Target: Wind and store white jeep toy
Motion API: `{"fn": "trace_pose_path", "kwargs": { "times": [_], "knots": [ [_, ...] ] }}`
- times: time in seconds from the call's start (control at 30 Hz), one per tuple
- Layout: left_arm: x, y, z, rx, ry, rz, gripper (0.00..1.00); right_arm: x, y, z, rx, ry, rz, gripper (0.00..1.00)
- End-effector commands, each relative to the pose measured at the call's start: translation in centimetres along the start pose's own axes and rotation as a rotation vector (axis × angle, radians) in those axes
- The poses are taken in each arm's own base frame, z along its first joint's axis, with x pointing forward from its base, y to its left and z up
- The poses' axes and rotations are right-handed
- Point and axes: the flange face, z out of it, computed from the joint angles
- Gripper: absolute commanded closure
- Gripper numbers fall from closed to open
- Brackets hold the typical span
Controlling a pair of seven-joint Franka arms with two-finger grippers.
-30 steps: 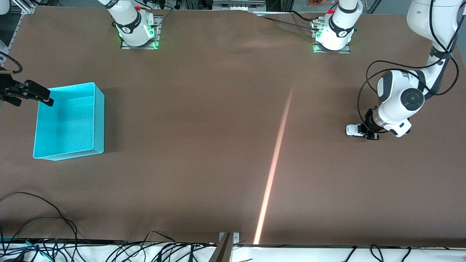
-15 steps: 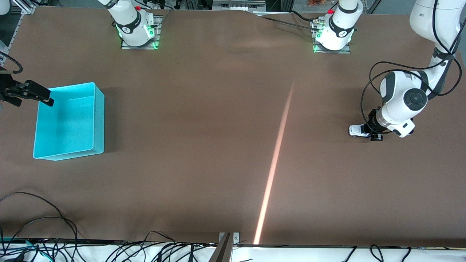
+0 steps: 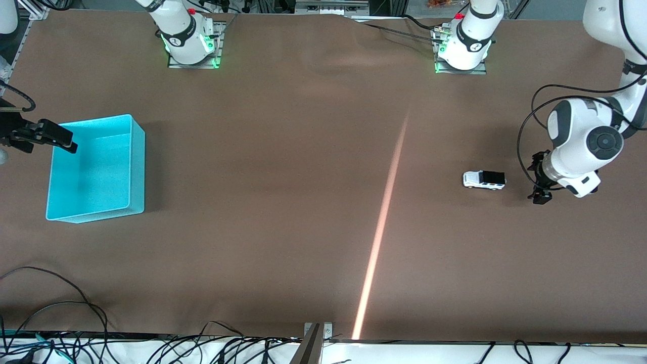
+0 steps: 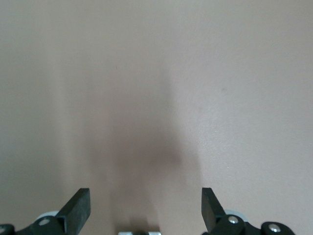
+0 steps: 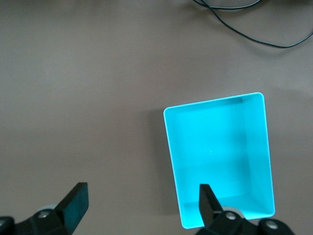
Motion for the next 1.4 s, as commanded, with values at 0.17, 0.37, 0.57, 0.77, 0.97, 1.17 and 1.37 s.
{"fn": "trace_pose_path", "kwargs": {
  "times": [0.17, 0.37, 0.57, 0.77, 0.97, 1.17, 1.37],
  "knots": [
    [0.2, 0.3, -10.0, -0.049, 0.065, 0.26, 0.0, 0.3, 0.0, -0.8, 0.014, 0.016, 0.002, 0.0],
    [0.5, 2.0, -15.9, -0.089, 0.065, 0.422, 0.0, 0.3, -0.2, -0.7, 0.015, 0.013, -0.001, 0.0],
    [1.4, 3.2, -20.8, -0.169, 0.037, 0.596, 0.0, 0.2, -0.2, -0.8, 0.016, 0.013, 0.0, 0.0],
    [2.1, 3.7, -25.4, -0.191, 0.026, 0.791, 0.0, 0.2, -0.3, -0.9, 0.016, 0.012, 0.0, 0.0],
    [1.9, 3.5, -28.7, -0.174, 0.011, 0.957, 0.0, 0.2, -0.4, -0.9, 0.017, 0.012, -0.003, 0.0],
    [1.9, 3.5, -31.5, -0.227, 0.001, 1.079, 0.0, 0.1, -0.3, -0.9, 0.017, 0.007, -0.001, 0.0],
    [1.8, 3.3, -34.6, -0.279, -0.023, 1.125, 0.0, 0.1, -0.3, -0.9, 0.017, 0.007, 0.0, 0.0]
  ]
}}
